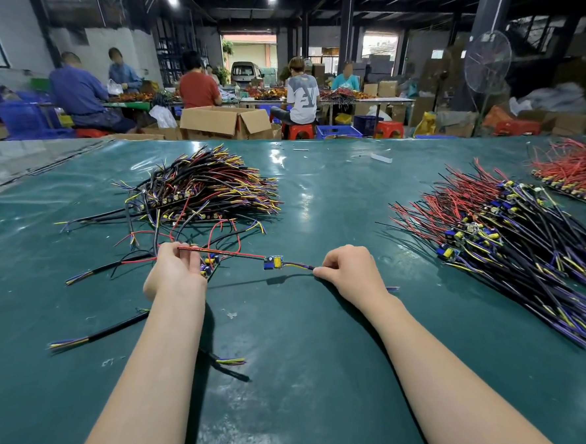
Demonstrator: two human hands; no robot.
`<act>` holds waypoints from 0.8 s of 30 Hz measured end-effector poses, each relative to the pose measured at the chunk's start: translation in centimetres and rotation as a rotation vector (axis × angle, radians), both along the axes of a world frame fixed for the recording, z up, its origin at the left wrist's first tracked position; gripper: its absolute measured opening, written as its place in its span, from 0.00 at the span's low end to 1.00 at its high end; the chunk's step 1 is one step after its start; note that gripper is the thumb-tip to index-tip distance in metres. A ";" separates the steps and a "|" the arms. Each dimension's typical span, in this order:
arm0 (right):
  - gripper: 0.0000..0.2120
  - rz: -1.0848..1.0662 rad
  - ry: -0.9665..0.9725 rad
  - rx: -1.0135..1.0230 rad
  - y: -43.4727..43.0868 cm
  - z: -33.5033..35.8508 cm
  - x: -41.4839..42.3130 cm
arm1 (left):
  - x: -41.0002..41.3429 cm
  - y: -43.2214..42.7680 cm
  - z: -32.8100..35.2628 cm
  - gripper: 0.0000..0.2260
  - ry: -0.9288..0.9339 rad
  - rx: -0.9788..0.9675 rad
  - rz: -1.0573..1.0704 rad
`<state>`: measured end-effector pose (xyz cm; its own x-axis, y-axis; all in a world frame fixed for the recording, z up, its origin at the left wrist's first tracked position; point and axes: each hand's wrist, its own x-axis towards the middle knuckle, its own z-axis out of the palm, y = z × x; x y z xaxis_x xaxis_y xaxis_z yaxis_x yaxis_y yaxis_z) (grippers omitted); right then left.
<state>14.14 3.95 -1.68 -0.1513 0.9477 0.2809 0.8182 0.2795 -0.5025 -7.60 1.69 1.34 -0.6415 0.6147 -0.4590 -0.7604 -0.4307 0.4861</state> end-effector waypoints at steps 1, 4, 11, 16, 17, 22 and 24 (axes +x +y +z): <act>0.09 0.011 -0.024 0.005 0.0 0.0 0.1 | -0.1 -0.1 0.0 0.11 -0.002 0.005 -0.008; 0.08 0.107 -0.112 -0.004 0.1 0.1 0.5 | -0.5 -0.1 0.0 0.11 -0.027 0.027 -0.014; 0.11 -0.184 -0.229 0.056 0.5 -0.3 1.2 | -0.1 -0.2 0.0 0.10 0.022 -0.048 -0.001; 0.22 0.281 -0.170 0.240 -0.8 0.0 -2.4 | 0.5 -0.4 0.2 0.09 0.075 -0.089 0.022; 0.23 0.378 -0.194 0.207 -1.0 -0.1 -3.6 | 0.6 -0.4 0.2 0.08 0.078 -0.088 0.025; 0.17 0.405 -0.340 0.151 -0.7 -0.5 -5.0 | 0.9 -0.5 0.2 0.08 0.102 -0.112 0.014; 0.15 0.332 -0.303 0.131 -0.8 -0.5 -4.7 | 1.2 -0.6 0.3 0.09 0.126 -0.139 0.006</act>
